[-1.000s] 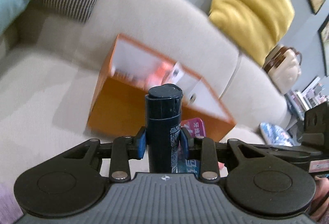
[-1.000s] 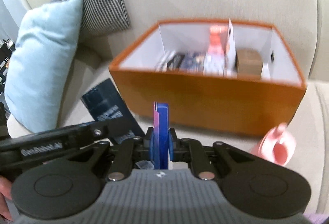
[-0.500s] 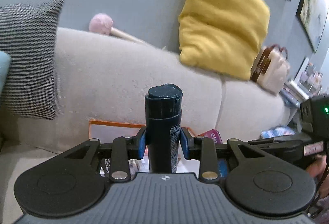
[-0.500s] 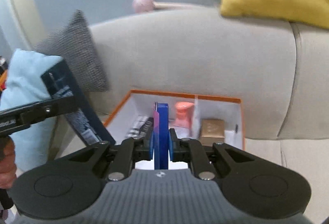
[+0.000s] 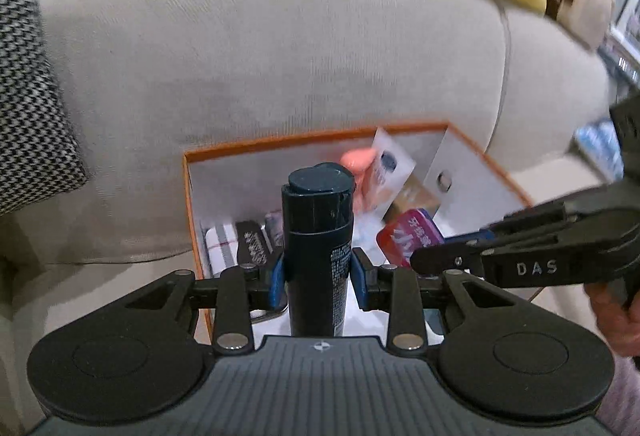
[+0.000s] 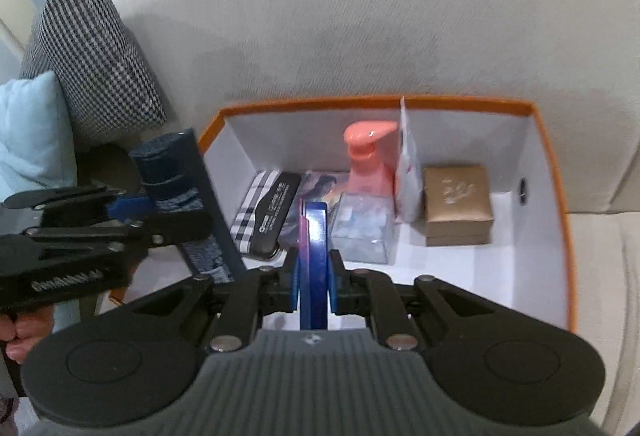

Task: Organize rigid objects
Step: 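Carry the dark blue can and blue tin over the orange box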

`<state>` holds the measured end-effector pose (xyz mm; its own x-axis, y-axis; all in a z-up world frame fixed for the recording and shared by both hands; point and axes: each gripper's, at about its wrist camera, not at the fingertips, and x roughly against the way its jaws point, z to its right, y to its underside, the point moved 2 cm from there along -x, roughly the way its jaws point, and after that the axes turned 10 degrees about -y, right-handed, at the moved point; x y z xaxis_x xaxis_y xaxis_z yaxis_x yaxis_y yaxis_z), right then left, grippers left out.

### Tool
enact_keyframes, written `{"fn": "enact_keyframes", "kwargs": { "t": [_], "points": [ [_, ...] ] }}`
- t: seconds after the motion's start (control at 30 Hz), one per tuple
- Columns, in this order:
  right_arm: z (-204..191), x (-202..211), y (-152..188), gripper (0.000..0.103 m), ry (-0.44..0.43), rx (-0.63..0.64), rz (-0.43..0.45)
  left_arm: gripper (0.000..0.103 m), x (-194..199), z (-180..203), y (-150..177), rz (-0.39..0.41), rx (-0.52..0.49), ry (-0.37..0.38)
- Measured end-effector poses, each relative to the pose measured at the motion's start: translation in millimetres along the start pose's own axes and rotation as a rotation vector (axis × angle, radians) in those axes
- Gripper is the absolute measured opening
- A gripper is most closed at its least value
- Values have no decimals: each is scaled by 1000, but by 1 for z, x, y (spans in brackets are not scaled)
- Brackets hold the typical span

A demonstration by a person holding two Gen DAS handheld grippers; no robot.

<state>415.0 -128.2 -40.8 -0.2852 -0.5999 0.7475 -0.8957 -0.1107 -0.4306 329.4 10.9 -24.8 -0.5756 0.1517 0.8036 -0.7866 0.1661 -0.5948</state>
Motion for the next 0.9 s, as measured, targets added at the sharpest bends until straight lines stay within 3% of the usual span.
{"fn": "enact_keyframes", "kwargs": {
  "t": [0.53,0.7,0.9],
  "points": [
    [17,-44,2,14,-86,-154,-90,38,-49,11,-2,-305,-91,32],
    [24,-63,4,14,-137,-285,-132,38,-54,10,-2,-315,-108,35],
    [26,-73,7,14,-164,-329,-143,43,-45,13,1,-272,-187,34]
  ]
}}
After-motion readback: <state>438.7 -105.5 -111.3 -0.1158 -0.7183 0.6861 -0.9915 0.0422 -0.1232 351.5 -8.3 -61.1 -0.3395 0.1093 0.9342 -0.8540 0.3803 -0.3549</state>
